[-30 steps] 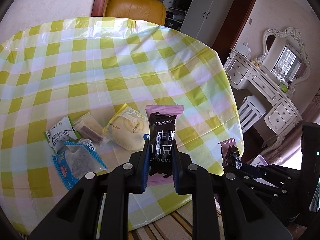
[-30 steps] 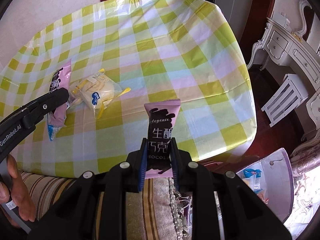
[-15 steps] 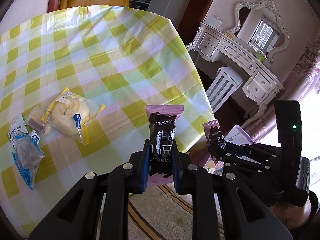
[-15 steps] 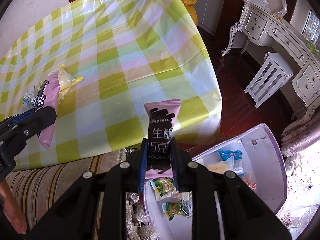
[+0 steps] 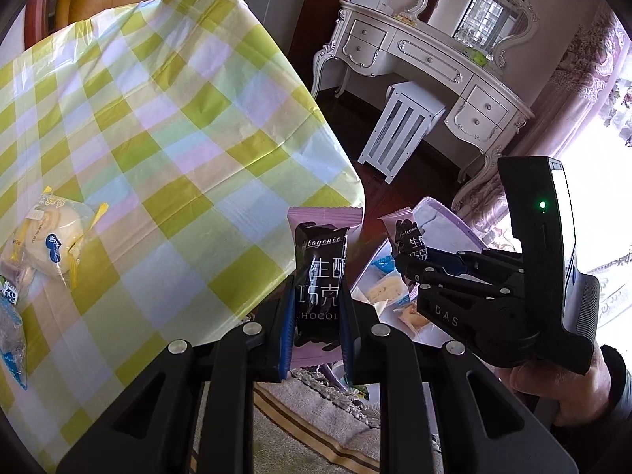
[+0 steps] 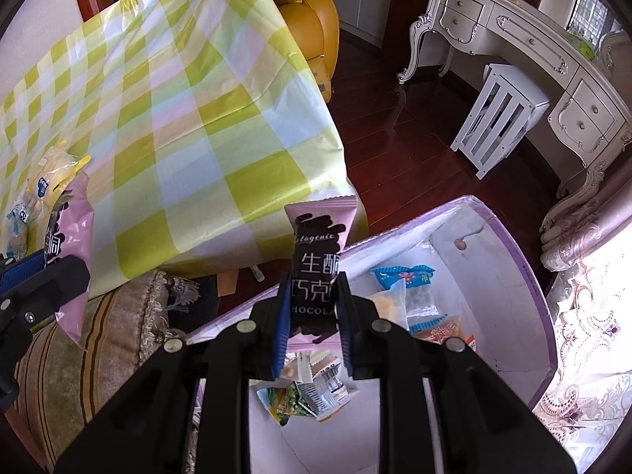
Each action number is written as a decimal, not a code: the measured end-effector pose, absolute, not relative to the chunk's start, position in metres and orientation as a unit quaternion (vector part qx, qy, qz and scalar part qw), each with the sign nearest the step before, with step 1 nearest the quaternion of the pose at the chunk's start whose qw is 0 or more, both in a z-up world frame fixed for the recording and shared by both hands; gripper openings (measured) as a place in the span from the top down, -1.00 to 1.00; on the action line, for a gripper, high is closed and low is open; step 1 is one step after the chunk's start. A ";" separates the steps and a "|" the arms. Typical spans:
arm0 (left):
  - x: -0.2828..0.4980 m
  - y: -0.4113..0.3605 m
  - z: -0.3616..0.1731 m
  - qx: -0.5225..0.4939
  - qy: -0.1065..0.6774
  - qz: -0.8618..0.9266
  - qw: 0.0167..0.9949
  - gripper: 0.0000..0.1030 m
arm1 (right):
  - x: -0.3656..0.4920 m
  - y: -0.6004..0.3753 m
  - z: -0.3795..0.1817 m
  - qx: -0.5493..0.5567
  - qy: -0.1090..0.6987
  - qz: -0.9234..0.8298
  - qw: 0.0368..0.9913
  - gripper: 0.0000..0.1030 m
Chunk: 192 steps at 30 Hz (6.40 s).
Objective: Organize snacks
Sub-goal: 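Open both tools to drop the chocolate bars into the box, then move both tools back over the remaining snacks on the table, then lower the left tool onto the blue-trimmed clear packet while the right approaches the bun bag, then grasp the blue-trimmed packet with the left tool while the right grasps the yellow-zip bun bag, then lift both held snacks and carry them over the purple-rimmed box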
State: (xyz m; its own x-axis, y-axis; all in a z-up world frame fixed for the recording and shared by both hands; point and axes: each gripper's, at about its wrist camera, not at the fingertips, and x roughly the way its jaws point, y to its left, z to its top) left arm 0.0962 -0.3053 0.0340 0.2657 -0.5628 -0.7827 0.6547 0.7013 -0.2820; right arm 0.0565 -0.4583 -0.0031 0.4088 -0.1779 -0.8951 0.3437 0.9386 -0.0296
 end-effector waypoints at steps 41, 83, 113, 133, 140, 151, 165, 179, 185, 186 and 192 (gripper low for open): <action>0.062 -0.386 0.008 0.126 0.501 -0.460 0.722 0.16 | 0.025 -0.531 -0.034 0.128 0.524 -0.233 0.810 0.18; 0.160 -0.195 0.047 0.009 0.426 -0.277 0.861 -0.45 | 0.091 -0.411 0.016 0.083 0.486 -0.097 0.865 -0.48; 0.184 -0.052 0.008 0.079 0.431 -0.245 0.865 -0.73 | 0.164 -0.278 0.037 -0.030 0.452 0.077 0.888 -0.58; 0.203 -0.063 -0.021 0.122 0.447 -0.270 0.844 -0.53 | 0.228 -0.198 0.014 -0.165 0.447 0.157 0.865 -0.61; 0.204 -0.056 -0.020 0.091 0.453 -0.283 0.841 -0.49 | 0.245 -0.196 0.002 -0.160 0.471 0.180 0.848 -0.65; 0.203 -0.049 -0.015 0.060 0.446 -0.284 0.846 -0.30 | 0.259 -0.191 -0.014 -0.149 0.493 0.185 0.837 -0.65; 0.201 -0.043 -0.009 0.034 0.430 -0.275 0.859 -0.06 | 0.268 -0.198 -0.032 -0.107 0.515 0.171 0.833 -0.67; 0.197 -0.039 -0.003 0.007 0.416 -0.280 0.865 0.03 | 0.244 -0.215 -0.025 -0.069 0.510 0.134 0.847 -0.27; 0.194 -0.034 0.005 -0.011 0.402 -0.275 0.874 0.03 | 0.230 -0.229 -0.018 -0.058 0.505 0.113 0.854 -0.26; 0.194 -0.033 0.006 -0.014 0.400 -0.269 0.876 0.03 | 0.228 -0.231 -0.017 -0.057 0.504 0.110 0.855 -0.26; 0.196 -0.026 0.009 -0.031 0.394 -0.242 0.886 0.03 | 0.215 -0.238 -0.012 -0.052 0.503 0.103 0.857 -0.26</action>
